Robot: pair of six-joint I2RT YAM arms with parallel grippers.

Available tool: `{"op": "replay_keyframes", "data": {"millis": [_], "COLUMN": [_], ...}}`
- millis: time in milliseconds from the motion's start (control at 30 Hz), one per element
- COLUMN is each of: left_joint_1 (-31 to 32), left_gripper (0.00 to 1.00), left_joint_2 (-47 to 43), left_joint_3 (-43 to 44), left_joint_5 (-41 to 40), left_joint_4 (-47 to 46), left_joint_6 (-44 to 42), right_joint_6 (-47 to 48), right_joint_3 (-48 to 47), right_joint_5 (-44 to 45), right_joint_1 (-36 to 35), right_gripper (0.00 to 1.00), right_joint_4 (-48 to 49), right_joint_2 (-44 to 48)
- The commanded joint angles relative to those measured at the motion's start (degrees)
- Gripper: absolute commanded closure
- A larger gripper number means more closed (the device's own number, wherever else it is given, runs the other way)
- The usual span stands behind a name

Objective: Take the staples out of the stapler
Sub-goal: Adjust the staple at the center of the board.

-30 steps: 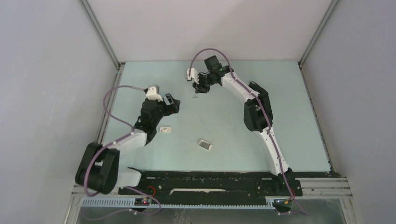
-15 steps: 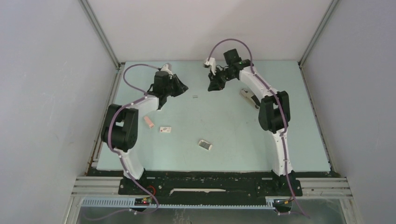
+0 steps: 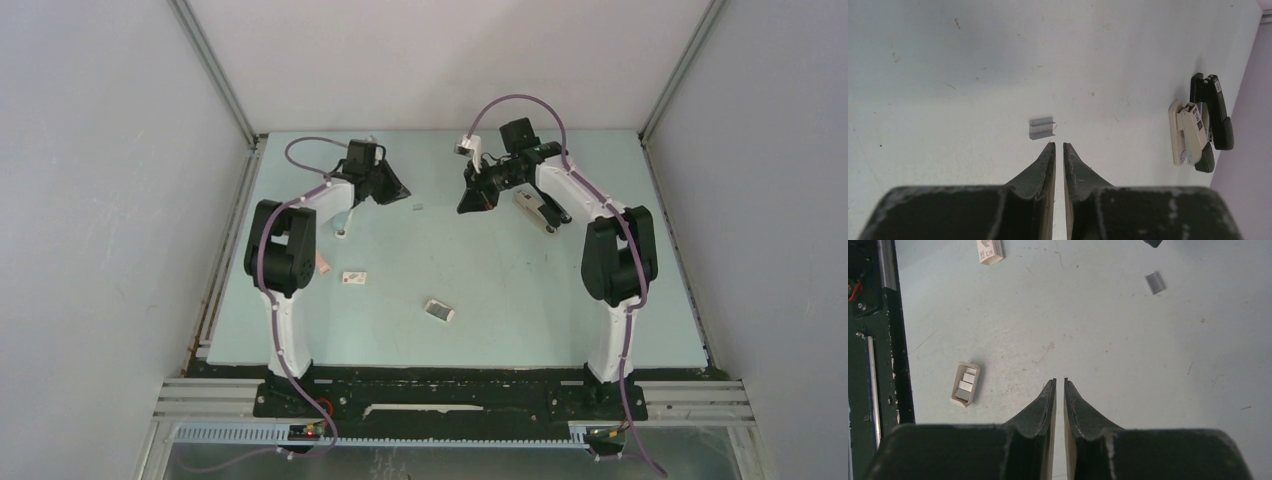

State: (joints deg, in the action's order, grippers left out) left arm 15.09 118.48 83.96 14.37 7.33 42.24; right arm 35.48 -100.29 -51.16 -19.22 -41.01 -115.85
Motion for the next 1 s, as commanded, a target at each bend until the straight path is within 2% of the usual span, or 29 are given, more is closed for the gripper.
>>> {"op": "replay_keyframes", "data": {"millis": [0,333,600,733,867,967], "left_joint_1": [0.2,1.0,1.2,1.2,1.2,1.2], "left_gripper": [0.85,0.85,0.84,0.84,0.83,0.83], "left_joint_2": [2.0,5.3,6.4,6.7,6.5,6.5], "left_joint_3": [5.5,10.4,10.7,10.9,10.7,10.7], "left_joint_5": [0.7,-1.1,-0.5,-0.3,-0.1,1.0], "left_joint_4": [6.2,12.1,12.4,12.4,12.4,11.9], "left_joint_6": [2.1,2.2,2.0,1.9,1.7,1.6], "right_joint_6": [-2.2,-3.7,-4.7,-9.3,-18.0,-21.1], "right_joint_3": [2.2,3.9,0.5,-4.8,-12.1,-12.9], "right_joint_5": [-2.3,-3.6,-2.6,-1.6,-0.3,-1.9], "right_joint_1": [1.0,2.0,1.7,0.7,-1.0,-1.6], "right_gripper": [0.82,0.82,0.80,0.77,0.77,0.78], "right_joint_4": [3.8,5.6,4.9,3.5,0.7,1.7], "right_joint_2": [4.2,3.6,0.1,-4.3,-9.9,-11.2]}}
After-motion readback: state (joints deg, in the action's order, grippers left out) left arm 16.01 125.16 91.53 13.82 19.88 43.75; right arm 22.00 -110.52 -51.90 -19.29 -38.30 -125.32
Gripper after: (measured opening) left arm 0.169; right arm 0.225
